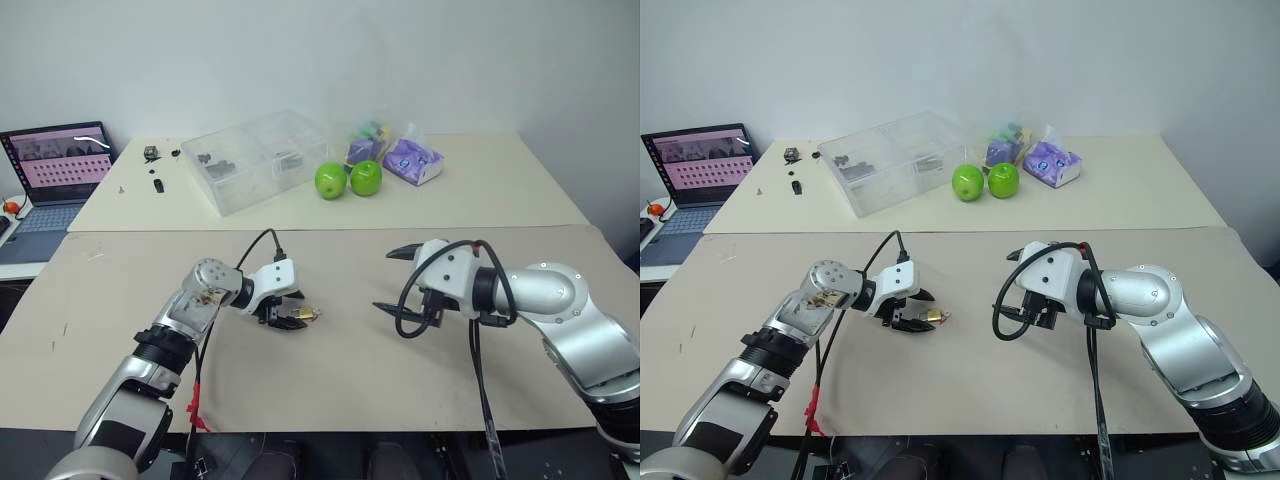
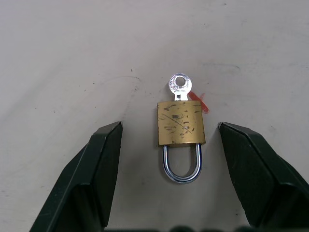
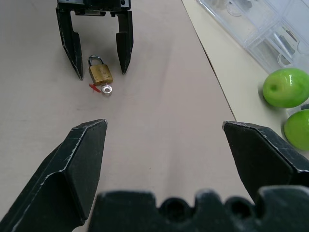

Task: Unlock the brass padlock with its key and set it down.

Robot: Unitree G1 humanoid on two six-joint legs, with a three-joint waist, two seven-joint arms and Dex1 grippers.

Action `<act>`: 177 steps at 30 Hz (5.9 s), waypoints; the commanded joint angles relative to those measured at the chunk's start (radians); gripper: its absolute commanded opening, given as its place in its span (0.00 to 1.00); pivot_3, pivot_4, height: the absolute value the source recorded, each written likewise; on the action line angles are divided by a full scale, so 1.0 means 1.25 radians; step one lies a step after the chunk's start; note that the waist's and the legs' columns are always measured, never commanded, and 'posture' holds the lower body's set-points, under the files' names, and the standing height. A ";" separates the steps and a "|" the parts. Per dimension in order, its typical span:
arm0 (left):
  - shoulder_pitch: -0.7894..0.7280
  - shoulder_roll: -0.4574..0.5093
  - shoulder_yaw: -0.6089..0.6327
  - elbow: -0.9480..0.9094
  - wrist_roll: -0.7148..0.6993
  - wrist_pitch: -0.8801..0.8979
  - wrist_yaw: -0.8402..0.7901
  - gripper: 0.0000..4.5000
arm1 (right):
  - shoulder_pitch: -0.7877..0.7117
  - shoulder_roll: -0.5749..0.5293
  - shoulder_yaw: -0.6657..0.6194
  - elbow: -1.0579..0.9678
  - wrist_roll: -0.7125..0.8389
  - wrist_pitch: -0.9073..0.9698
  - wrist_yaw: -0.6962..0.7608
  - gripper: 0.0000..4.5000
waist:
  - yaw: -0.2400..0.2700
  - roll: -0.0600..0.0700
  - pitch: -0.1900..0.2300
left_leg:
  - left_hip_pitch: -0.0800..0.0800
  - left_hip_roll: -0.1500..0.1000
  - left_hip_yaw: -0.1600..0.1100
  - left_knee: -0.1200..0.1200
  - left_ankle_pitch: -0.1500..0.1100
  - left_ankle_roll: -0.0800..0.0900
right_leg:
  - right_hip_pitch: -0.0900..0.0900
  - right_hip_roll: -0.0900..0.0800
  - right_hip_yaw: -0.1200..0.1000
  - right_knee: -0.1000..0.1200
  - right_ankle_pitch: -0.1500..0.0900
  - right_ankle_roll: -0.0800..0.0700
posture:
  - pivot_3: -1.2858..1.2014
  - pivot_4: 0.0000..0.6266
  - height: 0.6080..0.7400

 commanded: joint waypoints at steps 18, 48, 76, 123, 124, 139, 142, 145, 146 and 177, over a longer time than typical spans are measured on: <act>-0.031 -0.034 -0.017 0.014 0.010 -0.016 0.010 0.76 | -0.002 -0.009 -0.041 -0.023 -0.016 -0.005 -0.003 1.00 | 0.012 0.000 0.000 | 0.000 0.000 0.000 0.000 0.000 0.000 | 0.000 0.000 0.000 0.000 0.000 0.000 | 0.52 0.24 1.00; -0.150 -0.059 0.042 -0.021 -0.116 0.192 -0.059 0.18 | 0.003 -0.013 -0.027 -0.006 -0.032 -0.032 0.031 1.00 | 0.001 -0.001 0.000 | -0.001 0.000 0.000 0.001 0.000 0.000 | 0.000 0.000 -0.001 0.000 0.000 0.000 | 0.52 0.24 1.00; -0.247 -0.001 -0.012 -0.086 -0.299 0.451 -0.273 0.18 | 0.122 -0.003 -0.043 0.046 -0.233 -0.566 -0.027 1.00 | -0.006 -0.001 0.000 | 0.001 0.000 0.001 0.001 0.000 -0.001 | 0.000 0.002 0.000 0.001 0.000 0.000 | 0.52 0.24 1.00; -0.336 -0.077 -0.097 0.030 -0.282 0.329 -0.299 0.18 | 0.147 0.073 -0.042 0.003 -0.279 -0.560 -0.037 0.47 | -0.004 -0.001 0.001 | 0.001 0.000 0.001 0.001 0.001 -0.001 | 0.000 0.002 0.001 0.001 0.000 0.000 | 0.52 0.24 1.00; -0.335 -0.077 -0.098 0.028 -0.283 0.328 -0.299 0.18 | 0.145 0.073 -0.043 0.004 -0.278 -0.560 -0.037 0.42 | -0.004 -0.001 0.001 | 0.001 0.000 0.001 0.001 0.001 -0.001 | 0.000 0.002 0.001 0.001 0.000 0.000 | 0.52 0.24 1.00; -0.340 -0.091 -0.086 0.029 -0.264 0.304 -0.293 0.18 | 0.147 0.092 -0.046 -0.025 -0.211 -0.461 -0.002 0.02 | -0.004 -0.001 0.001 | 0.001 0.000 0.001 0.001 0.001 -0.001 | 0.000 0.002 0.001 0.000 0.000 0.000 | 0.52 0.24 1.00; -0.349 -0.098 -0.078 0.017 -0.240 0.256 -0.269 0.18 | 0.134 0.115 -0.059 -0.049 -0.120 -0.322 0.009 0.02 | -0.004 -0.001 0.001 | 0.001 0.001 0.001 0.001 0.001 -0.001 | 0.000 0.002 0.001 0.000 0.000 0.000 | 0.52 0.24 1.00; -0.352 -0.105 -0.075 0.003 -0.215 0.204 -0.246 0.18 | 0.104 0.125 -0.071 -0.063 -0.076 -0.229 0.011 0.02 | -0.003 -0.001 0.001 | 0.001 0.001 0.001 0.001 0.001 -0.001 | 0.000 0.002 0.001 0.000 0.000 0.000 | 0.52 0.24 1.00; -0.349 -0.104 -0.079 -0.005 -0.202 0.175 -0.239 0.18 | 0.095 0.126 -0.075 -0.068 -0.059 -0.195 0.012 0.02 | -0.003 -0.001 0.001 | 0.000 0.001 0.001 0.001 0.000 -0.001 | 0.000 0.002 0.001 0.000 0.000 0.000 | 0.52 0.24 1.00; -0.351 -0.161 -0.008 0.012 -0.252 0.407 -0.219 0.18 | 0.098 0.037 -0.048 -0.011 -0.315 -0.529 -0.048 0.96 | -0.006 -0.001 0.001 | 0.000 0.000 0.002 0.002 0.002 -0.003 | 0.000 0.002 0.001 0.001 0.000 0.001 | 0.52 0.24 1.00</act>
